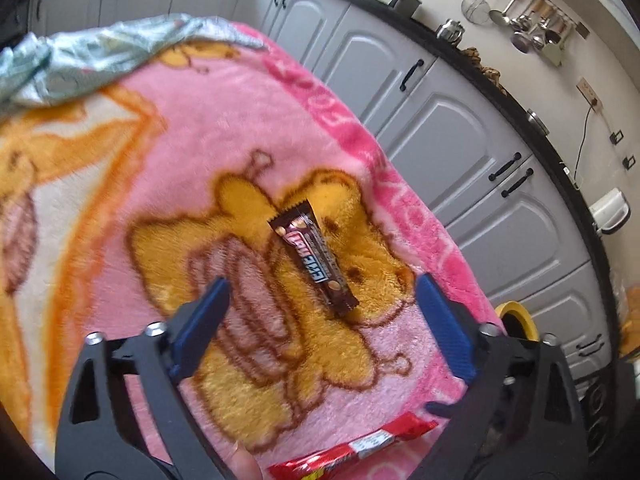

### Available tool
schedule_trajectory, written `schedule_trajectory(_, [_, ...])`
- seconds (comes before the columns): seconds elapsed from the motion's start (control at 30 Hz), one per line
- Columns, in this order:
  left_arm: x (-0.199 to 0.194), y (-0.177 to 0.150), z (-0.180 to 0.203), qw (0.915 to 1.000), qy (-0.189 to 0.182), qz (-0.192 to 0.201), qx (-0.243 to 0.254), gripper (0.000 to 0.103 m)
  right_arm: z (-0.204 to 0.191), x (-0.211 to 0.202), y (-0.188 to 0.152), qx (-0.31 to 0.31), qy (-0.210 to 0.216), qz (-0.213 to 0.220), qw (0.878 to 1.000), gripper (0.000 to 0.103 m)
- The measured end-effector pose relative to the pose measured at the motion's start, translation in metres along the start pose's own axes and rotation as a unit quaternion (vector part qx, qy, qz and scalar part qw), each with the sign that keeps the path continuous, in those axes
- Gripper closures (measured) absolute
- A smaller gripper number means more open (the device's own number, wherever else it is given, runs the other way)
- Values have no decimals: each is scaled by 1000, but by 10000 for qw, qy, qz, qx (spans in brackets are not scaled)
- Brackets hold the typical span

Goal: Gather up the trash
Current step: 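Grasp the brown chocolate bar with the left tool while the right tool grasps the red wrapper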

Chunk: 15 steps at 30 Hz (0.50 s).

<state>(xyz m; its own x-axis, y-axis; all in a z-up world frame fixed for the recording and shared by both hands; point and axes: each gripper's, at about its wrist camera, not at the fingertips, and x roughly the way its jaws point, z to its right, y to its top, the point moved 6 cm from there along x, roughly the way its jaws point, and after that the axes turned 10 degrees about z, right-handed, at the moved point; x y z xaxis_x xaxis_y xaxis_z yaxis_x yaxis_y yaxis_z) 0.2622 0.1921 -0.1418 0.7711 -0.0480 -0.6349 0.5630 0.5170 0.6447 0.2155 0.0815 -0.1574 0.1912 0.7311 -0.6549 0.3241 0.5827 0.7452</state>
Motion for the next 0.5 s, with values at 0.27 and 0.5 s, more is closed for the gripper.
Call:
schedule_trajectory(0.27, [39,-2,-3,9983,-20,-436,-397,65,-8,17,-15,-154,167,-231,9995,73])
schedule_trajectory(0.5, [44,-5,-13,9982,134,-468,-351,93,-13,-13,-36,-67,161,-355,9992,88])
